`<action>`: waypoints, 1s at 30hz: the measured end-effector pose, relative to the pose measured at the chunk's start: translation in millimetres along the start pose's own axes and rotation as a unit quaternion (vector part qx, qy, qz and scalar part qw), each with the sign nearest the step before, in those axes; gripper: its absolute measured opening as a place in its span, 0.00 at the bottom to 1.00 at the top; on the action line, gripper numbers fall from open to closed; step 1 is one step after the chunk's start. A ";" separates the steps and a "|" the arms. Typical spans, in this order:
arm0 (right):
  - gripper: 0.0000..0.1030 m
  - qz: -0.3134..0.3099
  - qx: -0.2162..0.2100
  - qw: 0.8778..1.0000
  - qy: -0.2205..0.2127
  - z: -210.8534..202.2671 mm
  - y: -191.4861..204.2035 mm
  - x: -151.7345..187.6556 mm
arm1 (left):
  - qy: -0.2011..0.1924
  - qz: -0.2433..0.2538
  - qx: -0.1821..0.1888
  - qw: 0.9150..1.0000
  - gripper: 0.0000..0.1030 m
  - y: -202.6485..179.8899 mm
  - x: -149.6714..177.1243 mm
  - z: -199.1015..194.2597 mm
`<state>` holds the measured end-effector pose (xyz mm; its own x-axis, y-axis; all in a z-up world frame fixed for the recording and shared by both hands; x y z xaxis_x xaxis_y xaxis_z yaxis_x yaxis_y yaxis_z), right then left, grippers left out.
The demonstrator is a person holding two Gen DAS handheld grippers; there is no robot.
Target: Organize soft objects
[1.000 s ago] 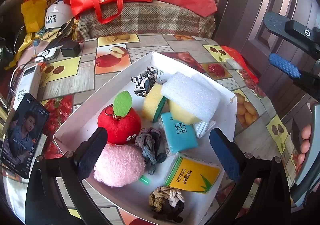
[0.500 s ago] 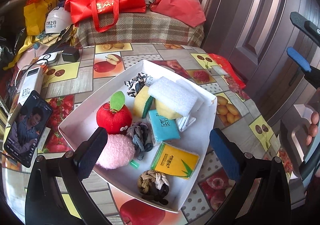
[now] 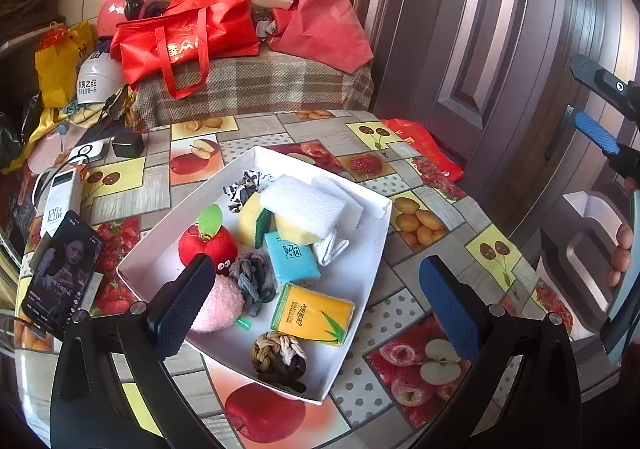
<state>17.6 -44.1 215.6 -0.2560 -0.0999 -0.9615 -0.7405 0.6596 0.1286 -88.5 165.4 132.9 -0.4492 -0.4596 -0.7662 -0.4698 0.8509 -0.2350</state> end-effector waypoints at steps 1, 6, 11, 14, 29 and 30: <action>1.00 0.002 0.005 1.000 -0.007 -6.4 -2.4 -1.5 | -0.003 0.004 0.002 1.000 1.00 -2.9 0.6 -3.4; 1.00 0.012 0.023 0.999 -0.029 -30.5 -14.6 -6.0 | -0.018 0.018 0.014 1.000 1.00 -16.2 0.9 -18.8; 1.00 0.038 0.026 0.998 -0.045 -48.5 -25.4 -7.9 | -0.028 0.027 0.023 0.999 1.00 -24.1 1.5 -31.3; 1.00 0.050 0.015 0.998 -0.031 -50.7 -27.7 -7.7 | -0.030 0.029 0.023 0.999 1.00 -26.7 1.7 -35.9; 1.00 0.046 -0.021 0.998 -0.038 -71.3 -18.1 -10.8 | -0.048 0.038 0.016 0.998 1.00 -35.8 8.0 -63.3; 1.00 0.046 -0.022 0.998 -0.038 -72.0 -17.8 -11.0 | -0.048 0.038 0.016 0.998 1.00 -35.5 8.6 -64.2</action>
<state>-11.1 -108.4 241.5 -0.2770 0.0168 -0.9607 -0.7438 0.6292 0.2255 -124.5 114.8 173.1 -0.4066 -0.3679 -0.8363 -0.4125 0.8907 -0.1912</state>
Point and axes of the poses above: each gripper's, at about its wrist camera, not at the fingertips, and z roughly the way its jaws point, y to its left, x to its underside, the point moved 2 cm from there along z, roughly the way its jaws point, and after that the axes turned 5 degrees about -z, right-handed, at the moved point
